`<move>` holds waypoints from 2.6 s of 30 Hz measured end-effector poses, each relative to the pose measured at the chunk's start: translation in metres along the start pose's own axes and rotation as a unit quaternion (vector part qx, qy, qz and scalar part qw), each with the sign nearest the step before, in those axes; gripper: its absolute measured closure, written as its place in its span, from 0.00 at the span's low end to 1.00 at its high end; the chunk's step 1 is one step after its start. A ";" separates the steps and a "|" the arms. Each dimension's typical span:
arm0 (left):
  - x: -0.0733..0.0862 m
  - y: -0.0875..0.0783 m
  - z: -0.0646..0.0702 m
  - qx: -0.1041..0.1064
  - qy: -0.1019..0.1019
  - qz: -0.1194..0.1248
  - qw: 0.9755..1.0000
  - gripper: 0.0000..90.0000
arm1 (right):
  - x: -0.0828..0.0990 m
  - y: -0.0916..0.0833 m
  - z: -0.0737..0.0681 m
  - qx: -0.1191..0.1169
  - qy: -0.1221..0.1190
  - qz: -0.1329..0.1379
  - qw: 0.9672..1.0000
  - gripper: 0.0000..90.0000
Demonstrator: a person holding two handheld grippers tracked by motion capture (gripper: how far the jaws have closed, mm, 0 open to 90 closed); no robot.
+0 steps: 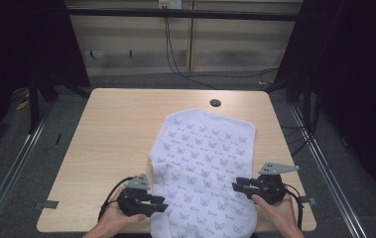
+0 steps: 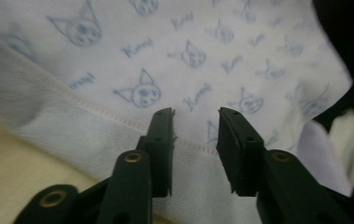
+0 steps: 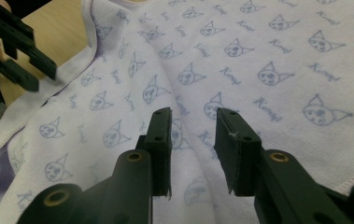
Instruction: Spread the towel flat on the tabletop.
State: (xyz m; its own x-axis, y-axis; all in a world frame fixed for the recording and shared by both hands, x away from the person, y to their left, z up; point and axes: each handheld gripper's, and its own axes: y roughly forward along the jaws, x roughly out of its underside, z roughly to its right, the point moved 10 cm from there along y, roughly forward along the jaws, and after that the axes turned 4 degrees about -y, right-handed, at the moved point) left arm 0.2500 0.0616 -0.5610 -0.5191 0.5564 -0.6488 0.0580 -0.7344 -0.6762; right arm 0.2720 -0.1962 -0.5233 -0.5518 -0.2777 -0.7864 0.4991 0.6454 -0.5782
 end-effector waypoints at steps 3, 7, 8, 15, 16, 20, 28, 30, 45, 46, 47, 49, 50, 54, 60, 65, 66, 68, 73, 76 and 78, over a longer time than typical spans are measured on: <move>0.002 0.003 0.003 -0.009 0.027 -0.003 1.000 0.65 | 0.002 0.000 0.001 -0.004 0.000 0.000 1.000 0.74; 0.005 0.001 0.001 -0.030 0.047 -0.006 0.998 0.89 | 0.008 0.001 0.002 -0.004 -0.002 -0.007 1.000 0.74; 0.006 0.000 -0.001 -0.027 0.045 -0.009 0.999 0.97 | 0.008 0.001 0.002 -0.005 -0.003 -0.009 1.000 0.73; 0.013 -0.007 0.002 -0.011 0.031 -0.009 0.999 1.00 | 0.006 0.003 0.002 -0.003 -0.003 -0.010 1.000 0.73; 0.018 -0.012 0.001 -0.016 0.029 -0.015 0.999 1.00 | 0.006 0.004 0.002 -0.002 -0.005 -0.012 1.000 0.72; 0.031 -0.023 0.000 -0.010 0.017 -0.019 1.000 1.00 | 0.010 0.008 0.003 0.008 -0.006 -0.026 1.000 0.66; 0.042 -0.040 0.024 0.035 0.005 -0.016 0.999 0.93 | 0.009 0.021 0.001 0.007 -0.014 -0.047 0.999 0.60; 0.026 -0.043 0.022 0.041 0.011 0.026 0.999 0.85 | 0.009 0.025 0.001 0.007 -0.021 -0.052 0.998 0.60; 0.025 -0.028 -0.020 -0.062 0.034 -0.011 0.997 0.97 | 0.015 0.032 0.008 0.020 -0.028 -0.068 0.997 0.57; 0.027 -0.030 -0.019 -0.058 0.033 -0.014 0.998 1.00 | 0.020 0.033 0.010 0.028 -0.032 -0.081 0.996 0.57; 0.030 -0.033 -0.019 -0.057 0.033 -0.020 0.998 1.00 | 0.024 0.034 0.011 0.033 -0.029 -0.092 0.995 0.57; 0.037 -0.041 -0.020 -0.063 0.022 -0.019 0.998 1.00 | 0.029 0.034 0.012 0.034 -0.030 -0.093 0.995 0.58; 0.041 -0.044 -0.020 -0.063 0.017 -0.016 0.998 1.00 | 0.030 0.033 0.011 0.033 -0.026 -0.096 0.995 0.58; 0.048 -0.061 -0.032 -0.102 0.005 -0.013 0.995 0.98 | 0.031 0.032 0.011 0.032 -0.026 -0.094 0.995 0.59; 0.060 -0.085 -0.066 -0.146 -0.061 -0.002 0.987 0.97 | 0.031 0.033 0.010 0.042 -0.042 -0.095 0.994 0.59; 0.032 -0.081 -0.062 -0.093 -0.072 0.057 0.991 0.85 | 0.030 0.033 0.011 0.038 -0.039 -0.093 0.994 0.61; 0.023 -0.077 -0.063 -0.092 -0.069 0.064 0.991 0.80 | 0.030 0.034 0.011 0.039 -0.041 -0.093 0.994 0.62; 0.009 -0.065 -0.069 -0.104 -0.068 0.063 0.990 0.71 | 0.030 0.034 0.013 0.044 -0.042 -0.095 0.994 0.70; -0.007 -0.040 -0.089 -0.164 -0.066 0.039 0.983 0.59 | 0.030 0.033 0.015 0.054 -0.053 -0.096 0.992 0.75; -0.003 -0.036 -0.094 -0.190 -0.045 0.021 0.981 0.67 | 0.030 0.034 0.013 0.068 -0.082 -0.099 0.989 0.75; 0.000 -0.036 -0.089 -0.168 -0.046 0.018 0.985 0.88 | 0.030 0.035 0.013 0.069 -0.083 -0.098 0.989 0.83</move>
State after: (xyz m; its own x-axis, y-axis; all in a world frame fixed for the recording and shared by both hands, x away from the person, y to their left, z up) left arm 0.3240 0.1225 -0.5680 -0.5853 0.4831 -0.6512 0.3488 -0.5750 -0.7400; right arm 0.2814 -0.1908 -0.5697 -0.5353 -0.5080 -0.6748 0.4865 0.4677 -0.7379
